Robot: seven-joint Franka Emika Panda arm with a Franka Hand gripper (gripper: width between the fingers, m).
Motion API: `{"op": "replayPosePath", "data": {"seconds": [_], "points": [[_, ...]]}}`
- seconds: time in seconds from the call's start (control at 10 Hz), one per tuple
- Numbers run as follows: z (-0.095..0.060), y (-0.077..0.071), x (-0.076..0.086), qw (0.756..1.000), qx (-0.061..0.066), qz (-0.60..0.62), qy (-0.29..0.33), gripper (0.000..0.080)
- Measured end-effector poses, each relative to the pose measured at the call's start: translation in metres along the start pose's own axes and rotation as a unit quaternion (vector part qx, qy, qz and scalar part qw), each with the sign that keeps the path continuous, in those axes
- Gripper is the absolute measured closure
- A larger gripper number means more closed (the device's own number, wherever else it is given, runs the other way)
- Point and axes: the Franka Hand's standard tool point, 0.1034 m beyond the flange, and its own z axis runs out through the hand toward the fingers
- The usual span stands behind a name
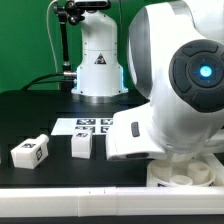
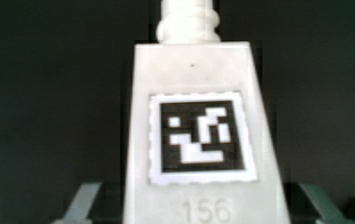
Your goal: Assemble stool
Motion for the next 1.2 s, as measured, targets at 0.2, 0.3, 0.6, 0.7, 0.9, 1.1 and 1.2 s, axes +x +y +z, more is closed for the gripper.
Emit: {"op": "replayPosePath", "data": {"seconds": [0.2,0.3,0.6,0.7,0.9,1.1,1.2], "points": [[-0.019,0.004,-0.012,1.000,0.003,-0.006,-0.008,0.0463],[-0.032,0.006,-0.023,1.000,0.004,-0.011,-0.017,0.0462],[-0.052,0.007,-0.032,1.000,0.005,-0.017,-0.020,0.0462],[-0.052,0.007,-0.032,1.000,0.005,-0.017,-0.019,0.0462],[-0.057,0.006,-0.023,1.000,0.005,-0.018,0.010,0.0462],[-0.077,0.004,-0.020,0.997,0.004,-0.020,0.080,0.0461],[-0.091,0.002,-0.019,0.992,0.003,-0.021,0.125,0.0461]]}}
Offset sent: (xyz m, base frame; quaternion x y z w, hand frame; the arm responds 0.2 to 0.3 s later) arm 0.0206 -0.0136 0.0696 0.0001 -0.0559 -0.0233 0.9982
